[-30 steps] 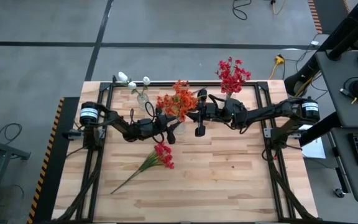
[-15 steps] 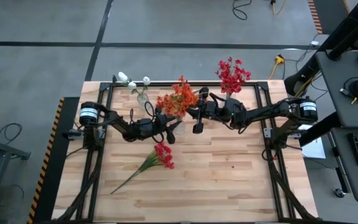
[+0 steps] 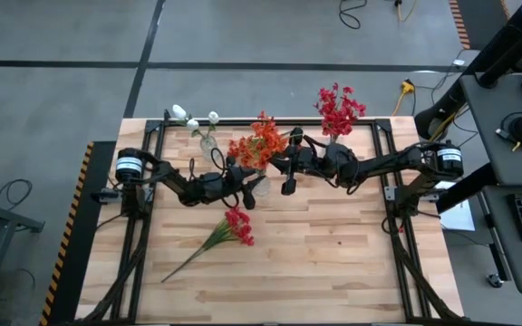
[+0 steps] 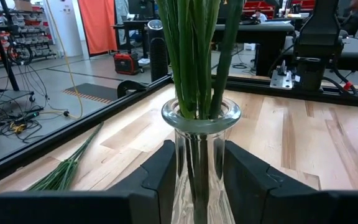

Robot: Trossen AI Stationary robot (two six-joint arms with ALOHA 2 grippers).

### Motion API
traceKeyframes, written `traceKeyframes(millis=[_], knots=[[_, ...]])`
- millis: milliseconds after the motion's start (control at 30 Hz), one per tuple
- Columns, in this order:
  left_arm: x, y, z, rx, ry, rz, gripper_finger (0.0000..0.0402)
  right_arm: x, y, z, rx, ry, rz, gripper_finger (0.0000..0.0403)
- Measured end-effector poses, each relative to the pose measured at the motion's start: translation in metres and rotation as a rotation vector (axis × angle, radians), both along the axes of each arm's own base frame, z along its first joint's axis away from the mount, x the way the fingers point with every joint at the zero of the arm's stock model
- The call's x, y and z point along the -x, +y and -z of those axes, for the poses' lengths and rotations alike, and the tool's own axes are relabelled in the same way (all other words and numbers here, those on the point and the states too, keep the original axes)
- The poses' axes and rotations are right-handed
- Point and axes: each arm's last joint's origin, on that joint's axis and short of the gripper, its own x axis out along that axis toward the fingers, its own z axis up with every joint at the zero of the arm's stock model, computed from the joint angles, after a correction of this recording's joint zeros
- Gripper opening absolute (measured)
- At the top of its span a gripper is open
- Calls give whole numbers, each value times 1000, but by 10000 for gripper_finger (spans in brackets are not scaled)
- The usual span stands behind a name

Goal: Sort flowers into vase by color
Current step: Put the bottom orange flowers into the bottom transparent vase

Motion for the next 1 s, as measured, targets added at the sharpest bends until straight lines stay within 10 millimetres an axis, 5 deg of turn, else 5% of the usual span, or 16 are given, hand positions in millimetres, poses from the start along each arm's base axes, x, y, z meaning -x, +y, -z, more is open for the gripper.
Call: traceKeyframes(millis=[1000], knots=[[0, 0, 0, 0, -1, 0, 96, -2, -1, 24, -58, 223, 22, 18]])
